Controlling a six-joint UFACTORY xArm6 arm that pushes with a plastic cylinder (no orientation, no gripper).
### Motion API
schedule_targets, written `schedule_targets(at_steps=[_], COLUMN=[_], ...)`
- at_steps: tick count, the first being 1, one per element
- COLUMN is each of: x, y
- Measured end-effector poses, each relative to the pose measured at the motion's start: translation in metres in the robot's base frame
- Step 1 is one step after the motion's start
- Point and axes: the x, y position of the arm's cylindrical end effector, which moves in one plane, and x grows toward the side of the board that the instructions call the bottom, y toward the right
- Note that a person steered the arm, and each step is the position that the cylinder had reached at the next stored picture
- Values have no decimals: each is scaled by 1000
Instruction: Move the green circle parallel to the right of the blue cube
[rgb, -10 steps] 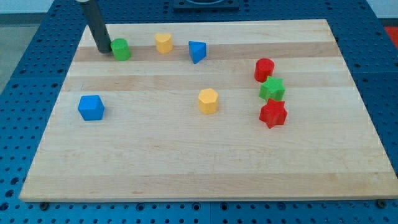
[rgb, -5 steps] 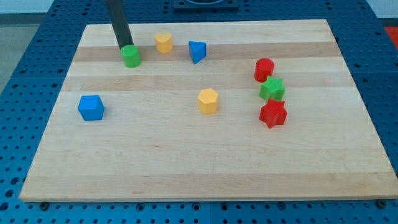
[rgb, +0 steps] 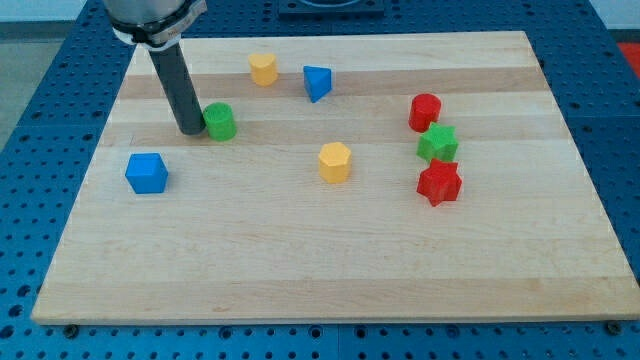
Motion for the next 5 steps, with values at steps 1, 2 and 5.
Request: schedule_targets(at_steps=[1, 2, 5], x=[5, 30, -65], y=[8, 12, -10])
